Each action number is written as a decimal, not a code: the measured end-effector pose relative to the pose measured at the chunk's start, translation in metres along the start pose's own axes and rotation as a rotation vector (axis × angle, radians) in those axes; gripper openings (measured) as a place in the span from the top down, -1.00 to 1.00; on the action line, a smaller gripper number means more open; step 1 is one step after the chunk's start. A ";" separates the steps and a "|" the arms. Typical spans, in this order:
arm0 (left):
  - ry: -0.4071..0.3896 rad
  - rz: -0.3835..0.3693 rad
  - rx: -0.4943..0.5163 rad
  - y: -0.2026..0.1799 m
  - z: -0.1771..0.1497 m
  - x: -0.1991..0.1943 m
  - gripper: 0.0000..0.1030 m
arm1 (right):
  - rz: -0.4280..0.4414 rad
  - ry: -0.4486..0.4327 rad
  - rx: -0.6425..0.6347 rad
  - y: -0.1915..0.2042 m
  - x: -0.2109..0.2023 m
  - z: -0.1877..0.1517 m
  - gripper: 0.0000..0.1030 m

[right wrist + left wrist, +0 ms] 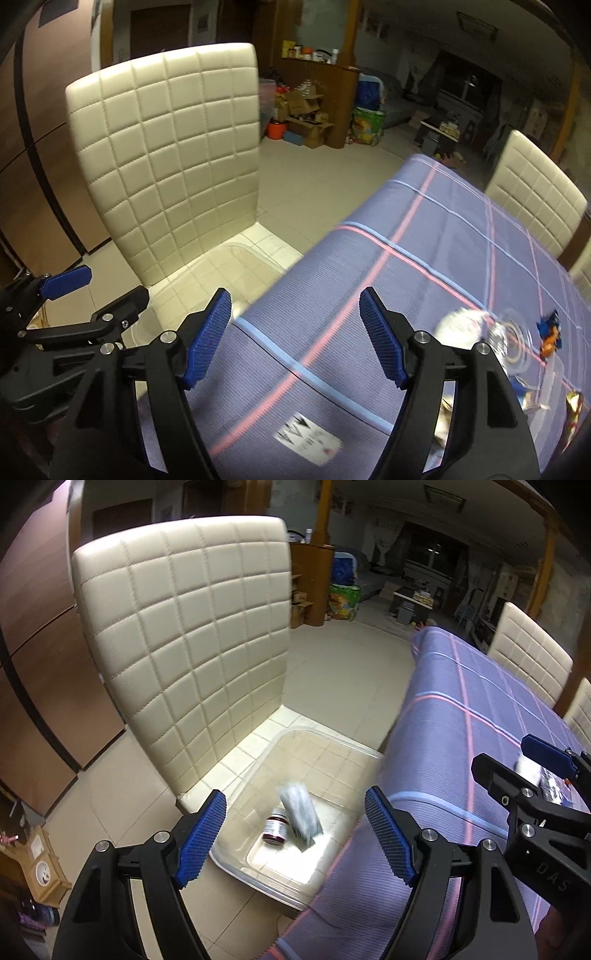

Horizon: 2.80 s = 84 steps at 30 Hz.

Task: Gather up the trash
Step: 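Move both tools back over the table, then grasp the red-gold checkered wrapper with the right tool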

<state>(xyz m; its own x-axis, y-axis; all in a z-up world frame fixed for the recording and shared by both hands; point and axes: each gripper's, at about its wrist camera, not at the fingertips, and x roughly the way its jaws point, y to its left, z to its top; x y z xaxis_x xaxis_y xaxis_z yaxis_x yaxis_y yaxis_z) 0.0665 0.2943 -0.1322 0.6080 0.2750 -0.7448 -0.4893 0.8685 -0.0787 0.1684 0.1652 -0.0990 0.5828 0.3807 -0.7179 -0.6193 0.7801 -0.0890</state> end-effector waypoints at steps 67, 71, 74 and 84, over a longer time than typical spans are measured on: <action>0.041 -0.321 0.474 -0.340 -0.085 -0.082 -0.47 | -0.340 0.015 0.619 -0.329 -0.134 -0.226 0.54; 0.026 -0.318 0.461 -0.331 -0.082 -0.086 -0.47 | -0.329 0.002 0.600 -0.318 -0.138 -0.219 0.54; 0.019 -0.319 0.447 -0.324 -0.080 -0.088 -0.47 | -0.327 -0.007 0.583 -0.309 -0.140 -0.213 0.54; 0.001 -0.307 0.404 -0.295 -0.071 -0.088 -0.47 | -0.327 -0.030 0.538 -0.285 -0.147 -0.200 0.54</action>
<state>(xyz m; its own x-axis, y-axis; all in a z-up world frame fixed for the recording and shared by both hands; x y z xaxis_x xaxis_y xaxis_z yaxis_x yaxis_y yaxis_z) 0.1128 -0.0157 -0.0907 0.6855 -0.0180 -0.7278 -0.0071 0.9995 -0.0314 0.1543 -0.2118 -0.1062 0.7165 0.0880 -0.6920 -0.0596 0.9961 0.0649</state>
